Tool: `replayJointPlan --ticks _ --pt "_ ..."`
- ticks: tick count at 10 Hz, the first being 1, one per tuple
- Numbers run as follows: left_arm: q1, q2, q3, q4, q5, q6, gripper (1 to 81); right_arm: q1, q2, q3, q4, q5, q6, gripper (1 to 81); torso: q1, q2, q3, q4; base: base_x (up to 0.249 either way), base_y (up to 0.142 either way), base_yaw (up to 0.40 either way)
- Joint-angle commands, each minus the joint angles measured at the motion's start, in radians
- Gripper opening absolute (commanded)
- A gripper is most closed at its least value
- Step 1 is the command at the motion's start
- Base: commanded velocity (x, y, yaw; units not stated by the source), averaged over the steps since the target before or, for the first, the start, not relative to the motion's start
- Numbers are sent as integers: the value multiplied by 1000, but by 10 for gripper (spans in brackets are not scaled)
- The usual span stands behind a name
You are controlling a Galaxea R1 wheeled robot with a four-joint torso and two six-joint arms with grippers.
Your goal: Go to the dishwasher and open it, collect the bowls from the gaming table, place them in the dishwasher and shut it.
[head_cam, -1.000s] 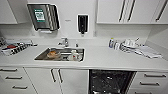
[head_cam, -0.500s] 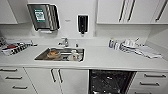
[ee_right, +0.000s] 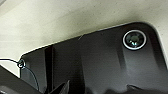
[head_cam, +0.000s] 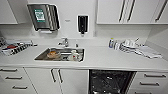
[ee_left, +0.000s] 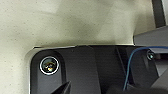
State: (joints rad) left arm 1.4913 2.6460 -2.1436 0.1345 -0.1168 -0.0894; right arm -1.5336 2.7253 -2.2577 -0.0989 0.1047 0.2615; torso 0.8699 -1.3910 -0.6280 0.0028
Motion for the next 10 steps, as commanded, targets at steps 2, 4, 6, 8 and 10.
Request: replayJointPlan --ticks 2,4,6,8,10 --pt "-30 -20 2 7 46 8 811 29 43 -100 -25 -48 -5 811 -64 100 0 0 0 0 0" --pt "-30 -12 -1 10 51 8 811 29 79 -146 -36 -48 -5 811 -72 112 0 0 0 0 0" --pt "-27 19 -59 8 51 8 811 29 93 -160 -35 -48 -5 811 -108 166 0 0 0 0 0" --pt "-22 74 -154 10 51 8 811 29 122 -190 -33 -48 -4 811 -153 236 0 0 0 0 0" --pt "-15 117 -211 45 51 8 811 29 167 -254 -35 -48 -5 811 -194 300 0 0 0 0 0"
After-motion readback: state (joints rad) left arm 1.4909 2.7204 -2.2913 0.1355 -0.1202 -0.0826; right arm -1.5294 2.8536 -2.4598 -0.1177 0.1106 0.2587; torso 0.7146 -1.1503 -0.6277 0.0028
